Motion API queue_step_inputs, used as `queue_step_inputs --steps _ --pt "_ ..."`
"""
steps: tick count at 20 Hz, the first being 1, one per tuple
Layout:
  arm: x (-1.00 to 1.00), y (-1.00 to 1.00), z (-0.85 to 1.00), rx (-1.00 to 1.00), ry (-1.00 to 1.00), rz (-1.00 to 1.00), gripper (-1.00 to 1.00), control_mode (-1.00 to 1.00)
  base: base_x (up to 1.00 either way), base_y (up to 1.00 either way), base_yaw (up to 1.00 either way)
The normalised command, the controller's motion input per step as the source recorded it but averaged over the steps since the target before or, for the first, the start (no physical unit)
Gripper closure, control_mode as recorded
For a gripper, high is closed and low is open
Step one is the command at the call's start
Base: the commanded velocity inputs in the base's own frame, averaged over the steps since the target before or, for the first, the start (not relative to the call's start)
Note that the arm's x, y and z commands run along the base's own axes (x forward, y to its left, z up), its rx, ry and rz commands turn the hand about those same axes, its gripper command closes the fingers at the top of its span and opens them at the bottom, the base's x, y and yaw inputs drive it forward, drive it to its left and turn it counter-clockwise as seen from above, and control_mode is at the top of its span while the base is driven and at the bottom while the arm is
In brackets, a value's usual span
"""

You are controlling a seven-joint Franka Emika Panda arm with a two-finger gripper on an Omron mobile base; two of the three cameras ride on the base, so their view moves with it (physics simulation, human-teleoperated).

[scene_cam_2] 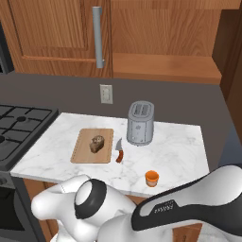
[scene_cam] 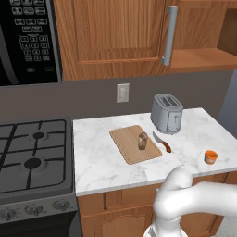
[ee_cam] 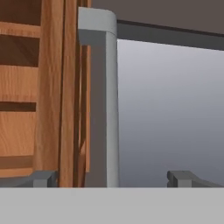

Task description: Pick the bread, place it on the cutting board, pick the jam, place it on the counter, and close the cabinet.

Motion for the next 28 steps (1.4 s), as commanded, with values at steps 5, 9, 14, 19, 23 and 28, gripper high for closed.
queue_step_inputs --steps 5,9,14,19,23,28 --pt "0.19 -0.11 0.0 0.0 0.0 0.0 -1.0 -1.0 0.0 0.0 0.0" --pt "0.23 -0.07 -0.01 0.0 0.0 0.0 -1.0 -1.0 0.0 0.0 0.0" --pt "0.28 0.0 -0.06 0.0 0.0 0.01 -1.0 -1.0 0.0 0.0 0.0" --pt "0.33 0.0 -0.1 0.0 0.0 0.04 -1.0 -1.0 0.0 0.0 0.0" --pt "0.36 0.0 -0.13 0.0 0.0 0.06 -1.0 -1.0 0.0 0.0 0.0" --pt "0.43 0.01 -0.16 0.0 0.0 0.07 -1.0 -1.0 0.0 0.0 0.0"
